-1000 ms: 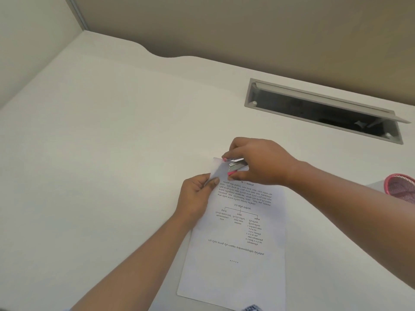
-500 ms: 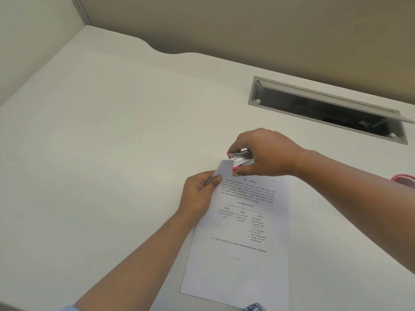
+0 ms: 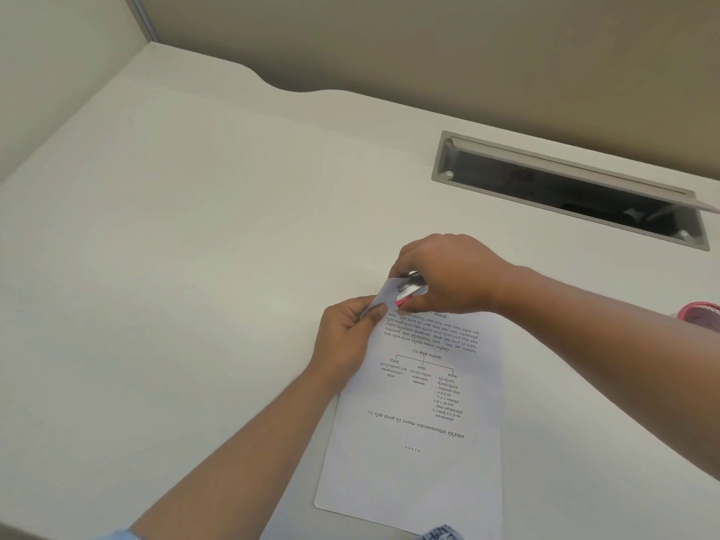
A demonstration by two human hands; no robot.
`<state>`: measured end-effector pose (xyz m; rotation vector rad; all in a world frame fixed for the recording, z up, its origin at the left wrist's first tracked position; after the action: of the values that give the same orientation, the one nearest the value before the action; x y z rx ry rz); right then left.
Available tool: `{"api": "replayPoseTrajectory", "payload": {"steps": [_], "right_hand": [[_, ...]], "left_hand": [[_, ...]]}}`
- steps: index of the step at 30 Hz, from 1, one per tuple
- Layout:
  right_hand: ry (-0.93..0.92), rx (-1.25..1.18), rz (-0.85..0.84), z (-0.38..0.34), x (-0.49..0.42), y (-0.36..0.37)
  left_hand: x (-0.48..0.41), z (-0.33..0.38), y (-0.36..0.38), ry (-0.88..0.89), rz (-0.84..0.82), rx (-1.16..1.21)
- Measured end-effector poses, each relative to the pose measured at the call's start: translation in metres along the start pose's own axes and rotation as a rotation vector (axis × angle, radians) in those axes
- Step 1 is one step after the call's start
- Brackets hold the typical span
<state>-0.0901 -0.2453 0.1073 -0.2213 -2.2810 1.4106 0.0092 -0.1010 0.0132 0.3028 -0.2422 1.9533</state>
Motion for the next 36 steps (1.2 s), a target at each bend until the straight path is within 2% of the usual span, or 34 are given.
{"api": "replayPoseTrajectory", "payload": {"steps": [15,23,31,34,36], "right_hand": [[0.014,0.061,0.051,0.001,-0.003,0.01],[0.115,-0.154,0.037,0.004,0.007,-0.003],[0.235,-0.43,0.25,0.043,0.032,-0.032],[0.317,-0.437,0.324,0.064,0.037,-0.032],[0.406,-0.529,0.387,0.079,0.039,-0.025]], "left_hand": [[0.0,0.0,0.001,0.004,-0.003,-0.019],[0.001,0.003,0.0,-0.024,-0.002,-0.017],[0.002,0.002,0.001,-0.036,0.009,-0.023],[0.001,0.001,0.001,-0.034,0.013,-0.032],[0.0,0.0,0.002,-0.036,0.016,-0.037]]}}
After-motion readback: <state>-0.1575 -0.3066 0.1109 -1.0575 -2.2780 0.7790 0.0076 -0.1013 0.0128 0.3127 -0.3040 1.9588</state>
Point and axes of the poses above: each hand's wrist, its own x-axis away from the middle knuckle, its own y-axis out of the palm, z = x × y, the point moved 1 cm from there along -x, towards the middle knuckle, and after that the axes turned 13 degrees about -x, right-handed, at the moved point
